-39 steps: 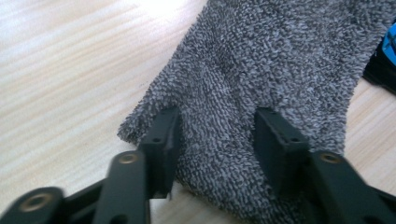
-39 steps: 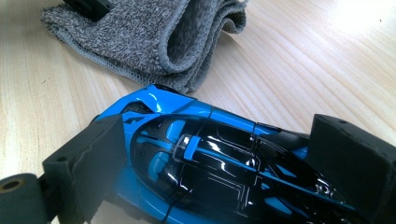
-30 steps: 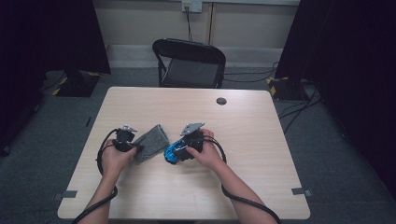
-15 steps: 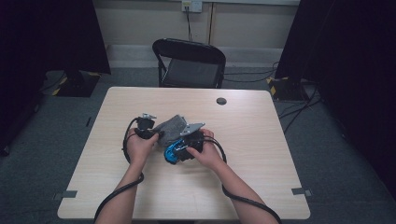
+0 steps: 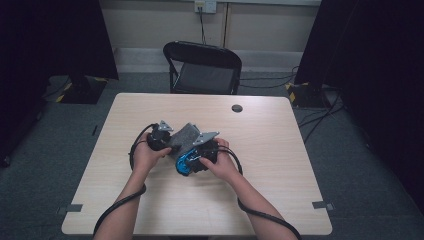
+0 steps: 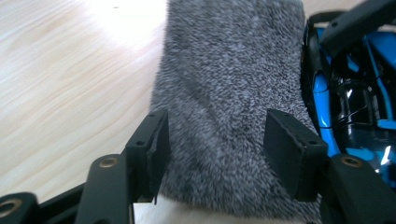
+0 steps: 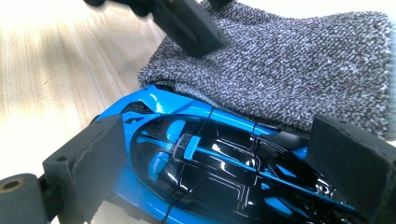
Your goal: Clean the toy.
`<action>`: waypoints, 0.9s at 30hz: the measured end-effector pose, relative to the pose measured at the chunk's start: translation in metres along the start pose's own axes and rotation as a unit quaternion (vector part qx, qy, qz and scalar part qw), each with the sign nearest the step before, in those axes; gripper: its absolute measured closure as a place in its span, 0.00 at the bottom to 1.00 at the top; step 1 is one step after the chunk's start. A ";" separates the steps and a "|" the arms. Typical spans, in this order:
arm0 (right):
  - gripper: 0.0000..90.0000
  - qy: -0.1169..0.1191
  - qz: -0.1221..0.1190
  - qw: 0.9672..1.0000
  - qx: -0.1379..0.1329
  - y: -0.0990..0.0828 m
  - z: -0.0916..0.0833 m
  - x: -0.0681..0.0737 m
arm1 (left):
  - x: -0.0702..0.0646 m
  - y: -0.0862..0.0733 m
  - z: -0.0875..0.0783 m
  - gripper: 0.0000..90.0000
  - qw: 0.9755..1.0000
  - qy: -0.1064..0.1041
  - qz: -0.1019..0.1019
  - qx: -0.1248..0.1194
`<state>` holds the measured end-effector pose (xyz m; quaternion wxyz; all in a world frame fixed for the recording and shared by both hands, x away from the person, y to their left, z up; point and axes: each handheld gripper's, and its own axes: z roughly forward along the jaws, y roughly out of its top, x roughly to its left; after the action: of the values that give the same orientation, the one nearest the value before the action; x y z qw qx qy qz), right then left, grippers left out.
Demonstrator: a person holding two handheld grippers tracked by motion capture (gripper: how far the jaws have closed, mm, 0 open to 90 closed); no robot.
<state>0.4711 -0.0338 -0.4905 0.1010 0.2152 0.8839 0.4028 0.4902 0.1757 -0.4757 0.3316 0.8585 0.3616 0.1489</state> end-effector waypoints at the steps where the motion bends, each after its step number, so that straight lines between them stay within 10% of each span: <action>1: 0.05 0.000 0.000 1.000 0.000 0.000 0.000 0.000 | 0.000 0.000 0.004 0.41 1.000 -0.005 0.001 0.001; 6: 0.05 0.000 0.000 1.000 -0.001 0.000 0.000 0.000 | 0.000 -0.003 0.018 0.40 1.000 -0.018 -0.013 0.001; 10: 0.05 0.001 0.000 1.000 -0.003 -0.001 0.000 0.000 | -0.005 0.006 0.016 0.80 0.999 -0.019 -0.023 0.023; 27: 0.05 0.001 0.002 1.000 -0.002 0.000 0.000 0.000 | -0.013 0.023 0.033 0.81 1.000 -0.019 0.014 0.010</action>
<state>0.4711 -0.0338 -0.4908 0.1001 0.2165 0.8828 0.4048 0.5096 0.1396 -0.4846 0.3279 0.8693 0.3447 0.1341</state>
